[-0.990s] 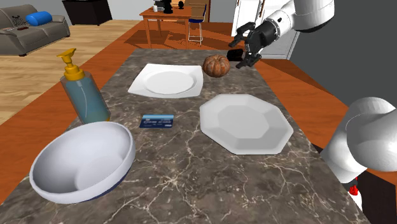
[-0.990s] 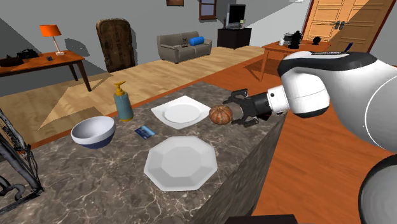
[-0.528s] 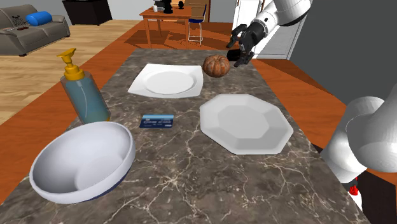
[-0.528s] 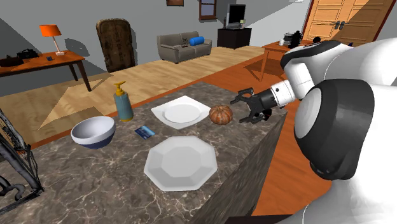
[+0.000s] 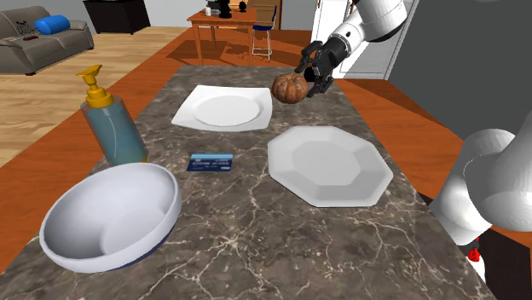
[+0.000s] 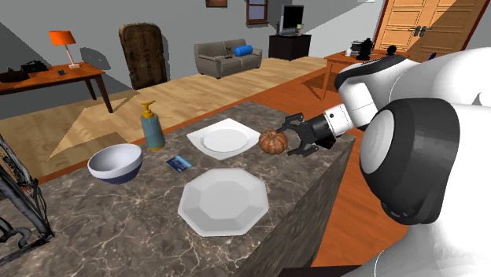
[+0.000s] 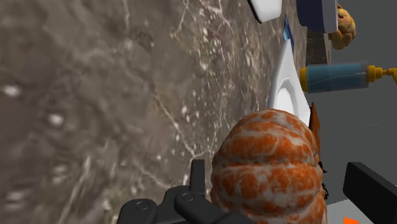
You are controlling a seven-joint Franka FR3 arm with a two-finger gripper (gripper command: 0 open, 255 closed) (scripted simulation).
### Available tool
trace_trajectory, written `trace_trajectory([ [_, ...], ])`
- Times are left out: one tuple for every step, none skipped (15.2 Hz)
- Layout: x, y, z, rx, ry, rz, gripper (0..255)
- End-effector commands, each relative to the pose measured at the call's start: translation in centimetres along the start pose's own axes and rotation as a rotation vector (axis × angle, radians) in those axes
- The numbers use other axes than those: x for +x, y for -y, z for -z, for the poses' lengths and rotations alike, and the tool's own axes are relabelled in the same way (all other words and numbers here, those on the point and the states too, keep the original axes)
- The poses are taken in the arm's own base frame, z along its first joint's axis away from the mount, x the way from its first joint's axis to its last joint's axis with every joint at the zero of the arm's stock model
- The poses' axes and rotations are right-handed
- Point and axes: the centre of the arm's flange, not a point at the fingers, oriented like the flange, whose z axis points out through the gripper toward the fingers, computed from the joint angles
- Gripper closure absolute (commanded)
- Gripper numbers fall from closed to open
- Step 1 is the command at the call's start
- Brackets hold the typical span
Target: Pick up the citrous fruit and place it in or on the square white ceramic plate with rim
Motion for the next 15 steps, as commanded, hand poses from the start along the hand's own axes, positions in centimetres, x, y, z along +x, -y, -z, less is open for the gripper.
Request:
trace_trajectory([
  [0.02, -0.02, -0.16, 0.0, 0.0, 0.0, 0],
  [0.02, -0.02, -0.16, 0.0, 0.0, 0.0, 0],
  [0.02, -0.02, -0.16, 0.0, 0.0, 0.0, 0],
  [0.02, -0.02, -0.16, 0.0, 0.0, 0.0, 0],
  [0.02, -0.02, -0.16, 0.0, 0.0, 0.0, 0],
  [0.02, -0.02, -0.15, 0.0, 0.0, 0.0, 0],
  [0.02, -0.02, -0.15, 0.0, 0.0, 0.0, 255],
  [0.02, -0.02, -0.15, 0.0, 0.0, 0.0, 255],
  [0.02, -0.01, -0.14, 0.0, 0.0, 0.0, 255],
  [0.03, -0.01, -0.15, 0.0, 0.0, 0.0, 255],
  [0.05, -0.01, -0.13, 0.0, 0.0, 0.0, 255],
  [0.06, -0.02, -0.12, 0.0, 0.0, 0.0, 255],
  [0.05, -0.02, -0.13, 0.0, 0.0, 0.0, 255],
  [0.06, -0.02, -0.11, 0.0, 0.0, 0.0, 255],
  [0.05, -0.01, -0.12, 0.0, 0.0, 0.0, 255],
])
